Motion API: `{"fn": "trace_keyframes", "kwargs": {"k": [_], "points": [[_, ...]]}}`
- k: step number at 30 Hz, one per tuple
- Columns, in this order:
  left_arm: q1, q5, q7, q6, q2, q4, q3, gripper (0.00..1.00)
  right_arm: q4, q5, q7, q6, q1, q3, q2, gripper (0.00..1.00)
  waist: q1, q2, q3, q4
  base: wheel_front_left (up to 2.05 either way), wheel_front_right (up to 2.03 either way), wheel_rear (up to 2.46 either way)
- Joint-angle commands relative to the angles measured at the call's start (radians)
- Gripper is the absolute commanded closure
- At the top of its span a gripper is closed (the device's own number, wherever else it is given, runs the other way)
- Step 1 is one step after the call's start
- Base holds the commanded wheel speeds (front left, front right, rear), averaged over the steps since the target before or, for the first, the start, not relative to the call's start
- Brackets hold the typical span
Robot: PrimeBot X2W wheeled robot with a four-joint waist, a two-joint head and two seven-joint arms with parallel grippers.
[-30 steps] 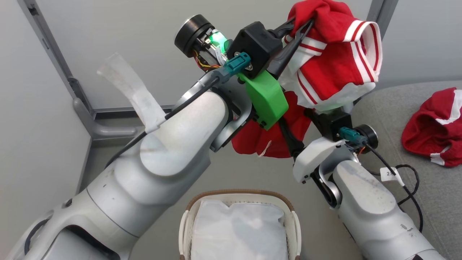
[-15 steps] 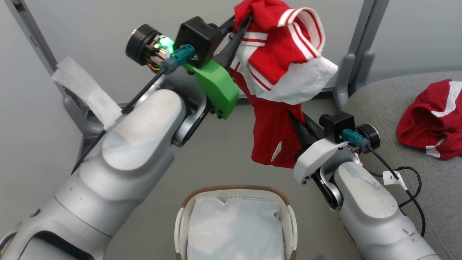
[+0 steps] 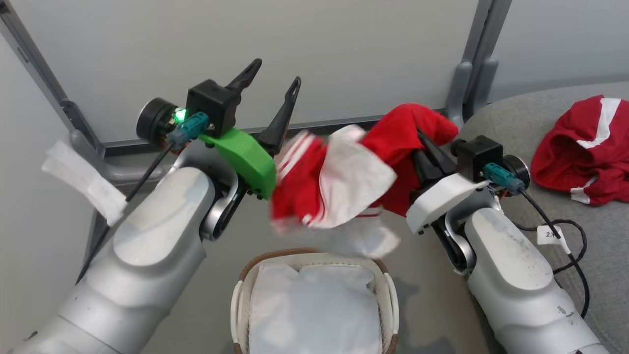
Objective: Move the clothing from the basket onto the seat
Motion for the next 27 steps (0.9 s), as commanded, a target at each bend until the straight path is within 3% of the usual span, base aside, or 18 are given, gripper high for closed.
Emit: {"fn": "trace_keyframes", "kwargs": {"k": [1, 15, 27], "points": [[0.035, -0.011, -0.021, -0.006, 0.01, -0.001, 0.001, 0.0, -0.008, -0.008, -0.002, -0.001, -0.012, -0.011, -0.004, 1.0, 0.0, 0.0, 0.002, -0.002, 0.0, 0.0, 0.0], [0.26, -0.011, -0.121, -0.007, 0.017, -0.038, -0.036, 0.0, -0.046, -0.126, -0.002, -0.001, 0.011, -0.157, -0.004, 1.0, 0.0, 0.0, 0.034, -0.057, 0.0, 0.0, 0.0], [0.347, 0.028, -0.137, -0.01, -0.017, -0.026, -0.048, 0.0, -0.111, -0.192, -0.002, -0.001, 0.03, -0.242, -0.004, 1.0, 0.0, 0.0, 0.078, -0.191, 0.0, 0.0, 0.0]]}}
